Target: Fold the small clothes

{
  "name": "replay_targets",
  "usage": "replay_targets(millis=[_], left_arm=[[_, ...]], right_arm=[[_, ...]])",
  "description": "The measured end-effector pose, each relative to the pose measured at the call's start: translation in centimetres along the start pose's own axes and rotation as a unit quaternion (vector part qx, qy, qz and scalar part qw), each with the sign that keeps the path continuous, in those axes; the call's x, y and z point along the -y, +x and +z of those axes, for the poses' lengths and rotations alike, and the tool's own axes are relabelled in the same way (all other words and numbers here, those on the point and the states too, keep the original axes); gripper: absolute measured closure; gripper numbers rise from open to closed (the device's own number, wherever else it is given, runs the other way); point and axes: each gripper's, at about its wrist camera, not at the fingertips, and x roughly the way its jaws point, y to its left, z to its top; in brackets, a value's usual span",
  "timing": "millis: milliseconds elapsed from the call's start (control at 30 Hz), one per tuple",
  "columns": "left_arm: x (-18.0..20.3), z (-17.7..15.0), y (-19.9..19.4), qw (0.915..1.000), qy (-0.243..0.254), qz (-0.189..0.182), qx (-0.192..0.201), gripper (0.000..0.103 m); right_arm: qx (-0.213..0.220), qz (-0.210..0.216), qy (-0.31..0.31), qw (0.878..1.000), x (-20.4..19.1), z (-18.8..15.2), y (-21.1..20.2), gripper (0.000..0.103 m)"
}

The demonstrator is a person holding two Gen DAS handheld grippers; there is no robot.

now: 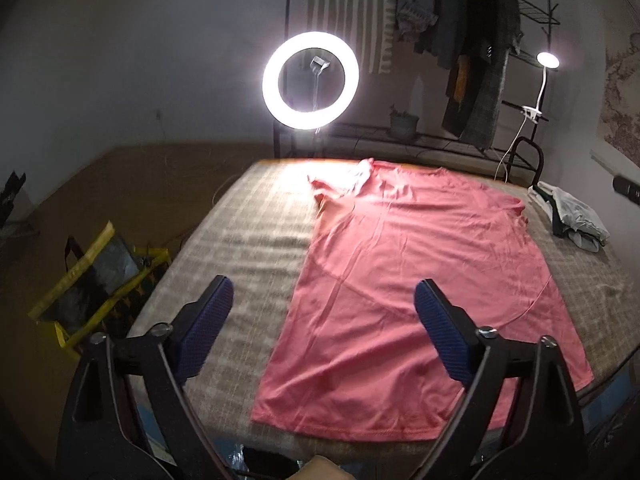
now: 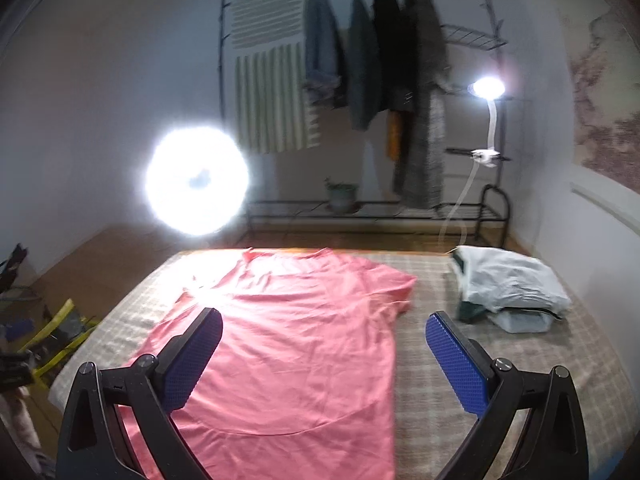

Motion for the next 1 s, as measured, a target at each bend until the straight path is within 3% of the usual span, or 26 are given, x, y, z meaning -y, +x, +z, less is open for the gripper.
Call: replay_targets(millis=[267, 300, 400, 500, 600, 700, 833, 1000], left_arm=[[-3.6, -4.8, 3.8, 0.9936, -0.048, 0.003, -0.102, 0.032], [-4.1, -5.5, 4.3, 0.992, -0.053, 0.003, -0.115, 0.034], [-5.1, -7.1, 5.3, 0.987, -0.072, 0.001, -0.144, 0.035], [-6.2, -8.8, 6.4, 0.9795, -0.098, -0.005, -0.176, 0.038], [-6.7, -9.9, 7.5, 0.9728, -0.118, -0.007, -0.199, 0.042], [-6.7, -9.9, 8.3, 0.9725, -0.115, 0.002, -0.203, 0.049], [-6.2, -10.0, 9.6, 0.9705, -0.107, 0.002, -0.216, 0.049], [-5.8, -10.2, 10.4, 0.9711, -0.092, 0.007, -0.221, 0.066]], right_arm=[[-0.039, 0.082, -0.026, 0.996, -3.1, 5.6, 5.8, 0.0], [-0.047, 0.093, -0.029, 0.994, -3.7, 6.3, 6.9, 0.003], [-0.089, 0.143, -0.033, 0.985, -5.7, 8.2, 11.0, 0.026], [-0.134, 0.185, -0.013, 0.974, -7.7, 9.6, 15.2, 0.032], [-0.152, 0.2, -0.016, 0.968, -9.8, 10.4, 18.1, 0.033], [-0.166, 0.213, -0.021, 0.963, -12.0, 11.0, 20.8, 0.033], [-0.183, 0.222, -0.031, 0.957, -14.5, 11.8, 24.5, 0.033], [-0.206, 0.218, -0.05, 0.953, -17.9, 11.6, 29.5, 0.034]])
